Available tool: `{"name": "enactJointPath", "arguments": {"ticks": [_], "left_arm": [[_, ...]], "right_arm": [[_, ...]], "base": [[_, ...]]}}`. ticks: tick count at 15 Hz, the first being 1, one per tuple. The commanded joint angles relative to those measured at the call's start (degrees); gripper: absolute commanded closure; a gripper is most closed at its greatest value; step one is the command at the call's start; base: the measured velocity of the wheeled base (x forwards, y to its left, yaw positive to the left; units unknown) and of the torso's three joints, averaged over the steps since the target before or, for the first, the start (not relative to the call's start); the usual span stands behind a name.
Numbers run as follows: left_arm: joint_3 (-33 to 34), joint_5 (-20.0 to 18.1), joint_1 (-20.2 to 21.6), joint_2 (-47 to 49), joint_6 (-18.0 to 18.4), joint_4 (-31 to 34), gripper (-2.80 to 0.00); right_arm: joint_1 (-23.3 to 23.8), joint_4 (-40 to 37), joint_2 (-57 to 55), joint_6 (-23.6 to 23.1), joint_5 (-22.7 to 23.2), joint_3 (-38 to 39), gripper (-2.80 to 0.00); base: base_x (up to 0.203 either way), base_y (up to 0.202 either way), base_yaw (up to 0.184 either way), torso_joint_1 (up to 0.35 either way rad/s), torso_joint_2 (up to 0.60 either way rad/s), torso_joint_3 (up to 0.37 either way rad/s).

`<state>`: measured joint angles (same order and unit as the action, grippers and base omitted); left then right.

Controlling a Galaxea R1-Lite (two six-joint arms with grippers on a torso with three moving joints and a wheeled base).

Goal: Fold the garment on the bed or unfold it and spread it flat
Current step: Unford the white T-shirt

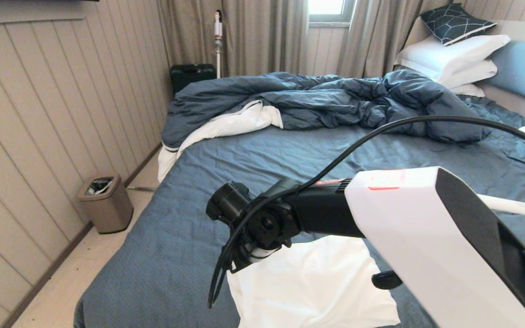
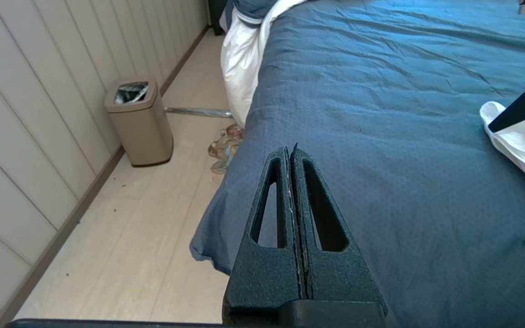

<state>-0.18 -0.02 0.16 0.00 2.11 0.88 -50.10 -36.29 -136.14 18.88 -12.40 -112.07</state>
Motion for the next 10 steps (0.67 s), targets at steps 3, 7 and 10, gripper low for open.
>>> {"name": "enactJointPath", "arguments": {"ticks": [3,7,10], "left_arm": [[0.01,0.02,-0.07,0.00,0.00,0.09,0.00],[0.01,0.02,0.02,0.00,0.00,0.09,0.00],[0.01,0.02,0.02,0.00,0.00,0.09,0.00]], "right_arm": [[0.09,-0.27,-0.17,0.72,-0.08,0.01,-2.80],[0.09,-0.41,-0.26,0.64,-0.17,0.01,0.00],[0.03,-0.71,-0.26,0.64,-0.17,0.10,0.00]], "base": [[0.000,0.000,0.000,0.000,0.00,0.000],[0.000,0.000,0.000,0.000,0.00,0.000],[0.000,0.000,0.000,0.000,0.00,0.000]]}}
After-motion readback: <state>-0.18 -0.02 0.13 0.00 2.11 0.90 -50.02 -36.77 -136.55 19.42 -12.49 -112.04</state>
